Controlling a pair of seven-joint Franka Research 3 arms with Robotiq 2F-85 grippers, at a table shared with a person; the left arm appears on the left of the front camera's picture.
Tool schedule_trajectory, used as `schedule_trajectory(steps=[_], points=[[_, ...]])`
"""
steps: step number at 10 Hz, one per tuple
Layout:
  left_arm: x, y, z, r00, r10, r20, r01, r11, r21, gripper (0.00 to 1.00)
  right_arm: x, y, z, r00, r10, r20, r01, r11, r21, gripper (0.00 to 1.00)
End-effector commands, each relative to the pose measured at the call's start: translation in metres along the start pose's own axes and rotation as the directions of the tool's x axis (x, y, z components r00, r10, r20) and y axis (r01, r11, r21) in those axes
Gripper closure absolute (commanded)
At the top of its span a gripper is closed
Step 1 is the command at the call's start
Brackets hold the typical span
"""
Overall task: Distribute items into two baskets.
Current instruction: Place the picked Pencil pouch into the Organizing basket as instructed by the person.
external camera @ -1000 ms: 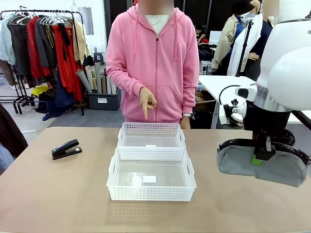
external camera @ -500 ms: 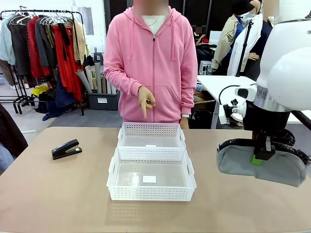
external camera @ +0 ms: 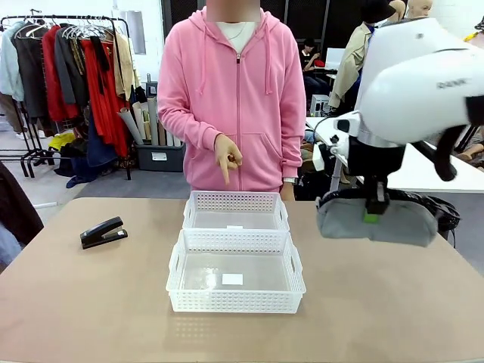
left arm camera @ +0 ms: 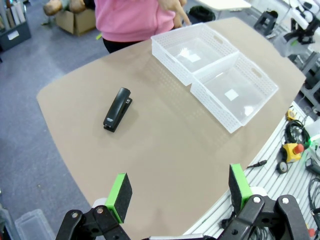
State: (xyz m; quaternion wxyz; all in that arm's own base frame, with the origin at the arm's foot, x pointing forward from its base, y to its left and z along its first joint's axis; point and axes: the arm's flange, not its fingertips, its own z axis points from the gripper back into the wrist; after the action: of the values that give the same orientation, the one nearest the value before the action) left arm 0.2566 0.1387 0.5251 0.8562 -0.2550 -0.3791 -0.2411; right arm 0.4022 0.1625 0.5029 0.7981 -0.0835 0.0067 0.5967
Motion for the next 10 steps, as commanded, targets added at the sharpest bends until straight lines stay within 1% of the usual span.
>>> schedule_trajectory(steps=[1, 3, 4, 5, 8, 10], points=[[0.0, 0.0, 0.0, 1.0, -0.002, 0.007, 0.002, 1.0, -0.006, 0.0, 0.024, -0.04, 0.007, 0.998, 0.059, -0.027, -0.059, 0.998, 0.004, 1.0], [0.0, 0.0, 0.0, 1.0, -0.002, 0.007, 0.002, 1.0, -0.006, 0.0, 0.05, -0.066, 0.006, 0.997, 0.073, -0.032, -0.073, 0.997, -0.01, 1.0], [0.0, 0.0, 0.0, 1.0, -0.002, 0.007, 0.002, 1.0, -0.006, 0.0, 0.061, -0.076, 0.005, 0.996, 0.091, -0.021, -0.091, 0.996, -0.012, 1.0], [0.0, 0.0, 0.0, 1.0, -0.002, 0.007, 0.002, 1.0, -0.006, 0.0, 0.071, -0.081, 0.002, 0.994, 0.108, -0.001, -0.108, 0.994, -0.022, 1.0], [0.0, 0.0, 0.0, 1.0, -0.002, 0.007, 0.002, 1.0, -0.006, 0.0, 0.1, -0.095, -0.007, 0.991, 0.104, 0.088, -0.098, 0.993, -0.072, 1.0], [0.0, 0.0, 0.0, 1.0, -0.002, 0.007, 0.002, 1.0, -0.006, 0.0, 0.129, -0.104, -0.015, 0.985, 0.124, 0.121, -0.115, 0.99, -0.076, 1.0]])
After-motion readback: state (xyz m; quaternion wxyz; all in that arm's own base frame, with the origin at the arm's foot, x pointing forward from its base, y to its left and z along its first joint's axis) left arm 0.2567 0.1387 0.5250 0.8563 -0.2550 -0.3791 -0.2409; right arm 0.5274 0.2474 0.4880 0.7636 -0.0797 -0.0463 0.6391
